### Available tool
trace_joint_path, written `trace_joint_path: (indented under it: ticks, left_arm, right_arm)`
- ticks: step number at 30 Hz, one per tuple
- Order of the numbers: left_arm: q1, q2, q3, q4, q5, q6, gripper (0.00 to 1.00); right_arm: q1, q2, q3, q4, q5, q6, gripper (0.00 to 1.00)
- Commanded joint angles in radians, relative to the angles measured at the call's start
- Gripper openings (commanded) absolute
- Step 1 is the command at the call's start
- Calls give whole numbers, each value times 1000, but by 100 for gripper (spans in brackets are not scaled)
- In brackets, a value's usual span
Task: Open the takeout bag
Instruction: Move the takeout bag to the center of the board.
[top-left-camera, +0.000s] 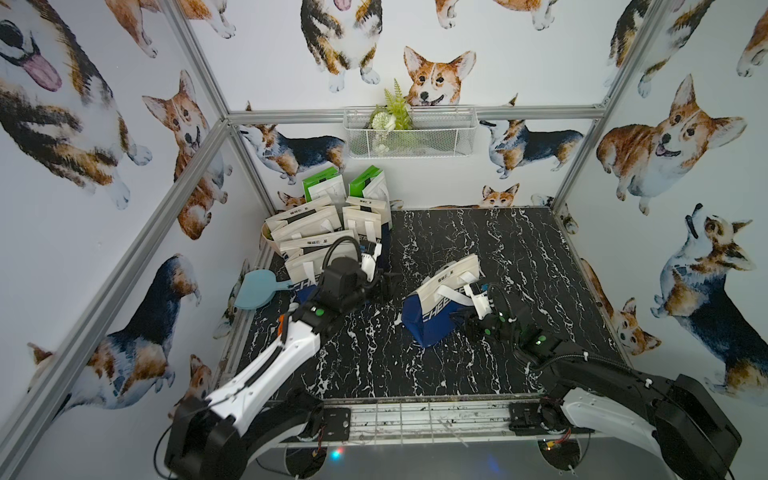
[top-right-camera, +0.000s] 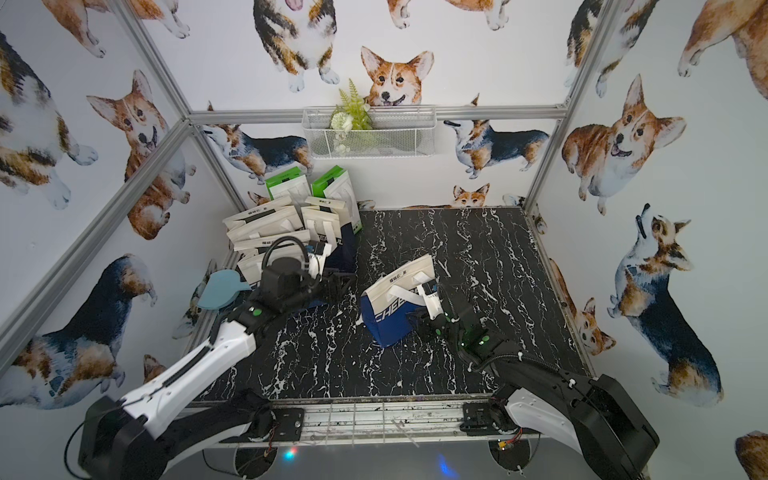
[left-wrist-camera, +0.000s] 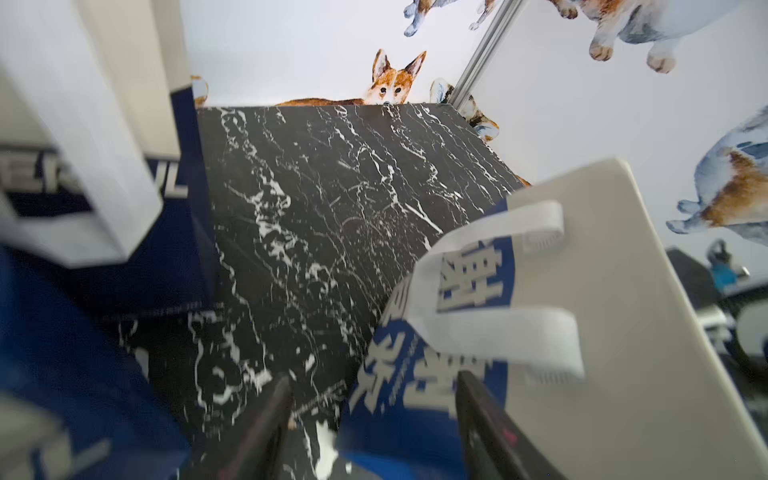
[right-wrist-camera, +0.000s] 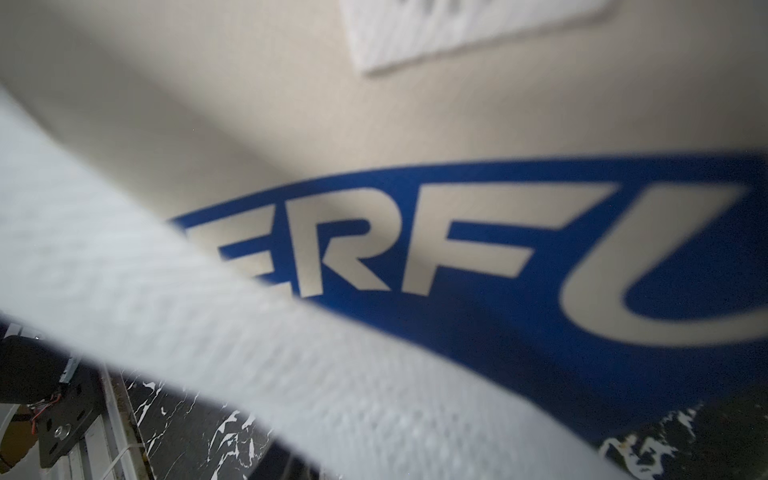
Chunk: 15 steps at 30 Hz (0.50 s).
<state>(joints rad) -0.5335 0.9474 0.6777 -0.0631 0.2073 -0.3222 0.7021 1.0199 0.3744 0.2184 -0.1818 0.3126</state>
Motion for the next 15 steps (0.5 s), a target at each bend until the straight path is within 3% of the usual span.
trace_joint_path:
  ticks: [1,7,11,15]
  left_arm:
    - [-14,-223,-127,-51,-72,-69,64]
    - [-89,-585,-393,-97,-8,-180,63]
    - [-211,-685,-540,15,-52,-214,62]
    - [-334,-726,-641,163,-135,-116,64]
  right_arm:
    - [2,-6,3,0,53,8,41]
    - [2,-56,-9,-17,100,14,42]
    - [2,-78,-23,-23,128,18,43]
    - [2,-77,-28,-24,130,22,43]
